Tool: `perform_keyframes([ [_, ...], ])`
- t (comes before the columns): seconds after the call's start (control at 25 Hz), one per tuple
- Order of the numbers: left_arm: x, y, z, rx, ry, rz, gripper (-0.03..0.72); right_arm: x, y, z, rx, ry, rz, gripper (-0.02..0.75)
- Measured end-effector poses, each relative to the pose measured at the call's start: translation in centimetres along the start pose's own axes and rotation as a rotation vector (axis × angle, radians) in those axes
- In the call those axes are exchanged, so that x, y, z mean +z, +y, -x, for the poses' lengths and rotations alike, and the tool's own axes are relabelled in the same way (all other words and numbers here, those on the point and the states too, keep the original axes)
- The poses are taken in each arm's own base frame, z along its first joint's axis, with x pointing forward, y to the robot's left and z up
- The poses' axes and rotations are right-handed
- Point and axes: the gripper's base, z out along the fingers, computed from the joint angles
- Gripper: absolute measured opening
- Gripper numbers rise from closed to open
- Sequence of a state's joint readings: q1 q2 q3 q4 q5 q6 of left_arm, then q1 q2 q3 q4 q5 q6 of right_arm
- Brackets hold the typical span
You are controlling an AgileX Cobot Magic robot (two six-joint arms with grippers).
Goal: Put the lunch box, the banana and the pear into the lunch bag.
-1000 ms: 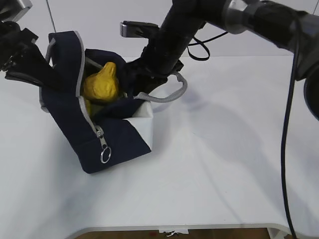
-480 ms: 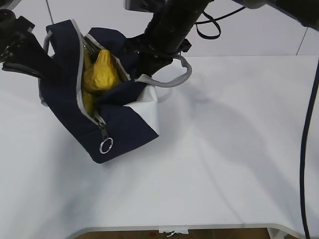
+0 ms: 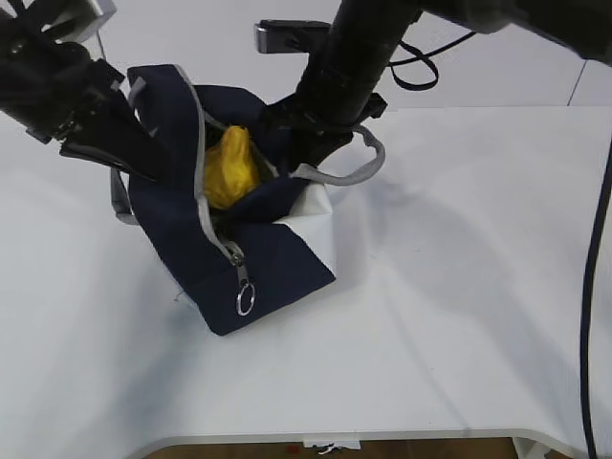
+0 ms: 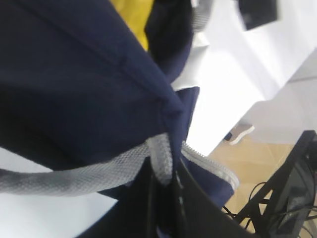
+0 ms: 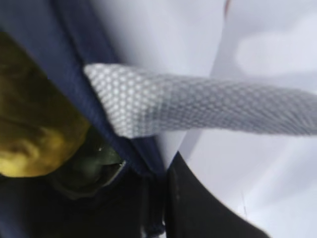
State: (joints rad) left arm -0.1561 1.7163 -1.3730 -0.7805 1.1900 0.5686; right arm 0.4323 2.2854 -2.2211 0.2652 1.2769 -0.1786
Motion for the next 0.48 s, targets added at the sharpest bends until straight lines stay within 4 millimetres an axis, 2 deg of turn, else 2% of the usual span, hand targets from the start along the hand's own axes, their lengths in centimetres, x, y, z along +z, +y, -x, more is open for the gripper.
perform_keyframes([
  [0.08, 0.4, -0.5, 0.0, 0.014, 0.008, -0.009, 0.003, 0.3, -0.3, -0.5, 0.014, 0.026, -0.018, 0.024],
  [0.24, 1.0, -0.7, 0.2, 0.03, 0.006, -0.015, 0.003, -0.6, -1.4, -1.0, 0.063, 0.023, -0.029, 0.024],
  [0.44, 1.9, -0.9, 0.6, 0.063, -0.014, -0.021, 0.003, -2.8, -4.5, -1.4, 0.179, -0.012, -0.054, 0.024],
  [0.48, 2.6, -1.2, 1.0, 0.092, -0.042, -0.035, 0.003, -3.2, -5.2, -1.5, 0.2, -0.018, -0.061, 0.024],
])
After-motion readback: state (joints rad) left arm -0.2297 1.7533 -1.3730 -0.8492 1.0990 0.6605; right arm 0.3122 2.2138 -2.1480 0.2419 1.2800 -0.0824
